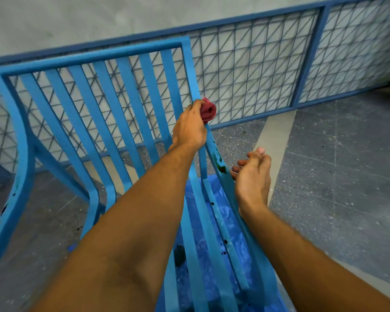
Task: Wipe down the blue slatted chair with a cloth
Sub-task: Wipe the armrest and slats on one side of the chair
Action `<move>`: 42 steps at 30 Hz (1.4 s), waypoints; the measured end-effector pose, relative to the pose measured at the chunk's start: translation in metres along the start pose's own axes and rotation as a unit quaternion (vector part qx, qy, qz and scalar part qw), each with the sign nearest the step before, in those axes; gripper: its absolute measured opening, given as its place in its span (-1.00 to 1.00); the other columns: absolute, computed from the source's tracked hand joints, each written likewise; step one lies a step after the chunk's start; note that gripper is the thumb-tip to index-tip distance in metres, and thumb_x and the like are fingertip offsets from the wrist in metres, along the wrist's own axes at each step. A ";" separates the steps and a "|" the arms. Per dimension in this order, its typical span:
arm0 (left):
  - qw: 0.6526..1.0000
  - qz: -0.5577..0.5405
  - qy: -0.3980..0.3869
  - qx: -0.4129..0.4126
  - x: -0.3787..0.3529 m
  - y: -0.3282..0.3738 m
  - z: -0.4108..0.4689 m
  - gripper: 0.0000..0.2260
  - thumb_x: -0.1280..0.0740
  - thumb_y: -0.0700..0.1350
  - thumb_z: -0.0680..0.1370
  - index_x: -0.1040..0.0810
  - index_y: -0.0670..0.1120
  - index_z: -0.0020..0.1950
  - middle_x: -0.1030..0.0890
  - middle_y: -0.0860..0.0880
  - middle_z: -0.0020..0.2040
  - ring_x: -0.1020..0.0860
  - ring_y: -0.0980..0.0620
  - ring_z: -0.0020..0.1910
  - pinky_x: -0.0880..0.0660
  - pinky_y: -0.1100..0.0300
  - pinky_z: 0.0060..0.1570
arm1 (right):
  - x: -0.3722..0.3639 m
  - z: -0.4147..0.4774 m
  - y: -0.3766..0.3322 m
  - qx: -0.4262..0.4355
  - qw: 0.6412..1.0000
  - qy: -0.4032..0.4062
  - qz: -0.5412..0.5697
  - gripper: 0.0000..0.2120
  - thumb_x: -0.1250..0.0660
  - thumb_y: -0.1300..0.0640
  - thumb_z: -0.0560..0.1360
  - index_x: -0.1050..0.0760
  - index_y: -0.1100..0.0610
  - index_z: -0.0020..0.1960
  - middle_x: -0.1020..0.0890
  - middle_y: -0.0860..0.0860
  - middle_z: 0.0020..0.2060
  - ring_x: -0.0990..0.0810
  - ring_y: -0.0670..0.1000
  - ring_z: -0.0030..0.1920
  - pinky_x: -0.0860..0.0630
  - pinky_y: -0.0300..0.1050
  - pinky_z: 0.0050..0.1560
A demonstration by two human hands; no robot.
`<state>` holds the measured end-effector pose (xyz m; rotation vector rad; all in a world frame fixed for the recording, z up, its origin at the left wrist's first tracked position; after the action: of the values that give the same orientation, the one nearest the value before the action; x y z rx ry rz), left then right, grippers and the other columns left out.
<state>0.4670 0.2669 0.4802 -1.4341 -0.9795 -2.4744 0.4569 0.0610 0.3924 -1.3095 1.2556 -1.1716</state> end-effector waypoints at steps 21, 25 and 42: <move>0.976 -0.090 -0.197 0.002 -0.008 0.004 -0.069 -0.52 -0.32 -0.43 0.50 -0.62 0.03 0.29 -0.67 -0.02 0.18 -0.60 -0.03 0.20 -0.55 -0.02 0.27 | 0.005 -0.004 -0.006 -0.002 1.000 -0.014 -0.022 -0.53 0.17 -0.33 0.61 -0.36 -0.05 0.12 -0.60 0.02 -0.07 -0.59 0.09 0.01 -0.47 0.04 -0.01; 0.990 -0.078 -0.116 0.012 0.002 0.009 -0.054 -0.42 -0.27 -0.45 0.49 -0.54 0.07 0.39 -0.64 -0.03 0.25 -0.57 -0.07 0.26 -0.51 -0.03 0.32 | 0.002 -0.004 -0.006 0.002 0.999 -0.024 -0.034 -0.46 0.19 -0.32 0.62 -0.36 -0.01 0.24 -0.59 0.04 0.06 -0.56 0.08 0.07 -0.37 -0.02 0.01; 0.978 -0.109 -0.177 -0.033 -0.008 0.016 -0.119 -0.35 -0.25 -0.49 0.35 -0.63 0.13 0.24 -0.65 0.03 0.23 -0.57 -0.01 0.24 -0.53 -0.01 0.26 | 0.006 -0.004 -0.006 -0.011 0.999 -0.031 0.026 -0.52 0.10 -0.27 0.65 -0.38 -0.01 0.28 -0.59 -0.01 0.01 -0.53 -0.11 -0.04 -0.32 -0.22 -0.20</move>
<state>0.3905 0.1827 0.4403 -1.9333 -1.1835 -2.4653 0.4535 0.0556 0.3993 -1.3128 1.2539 -1.0764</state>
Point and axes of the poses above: each hand's wrist, its own z-axis towards the middle knuckle, its own x-axis out of the back of the hand, y = z × x, the point moved 8 cm from there along z, towards the middle knuckle
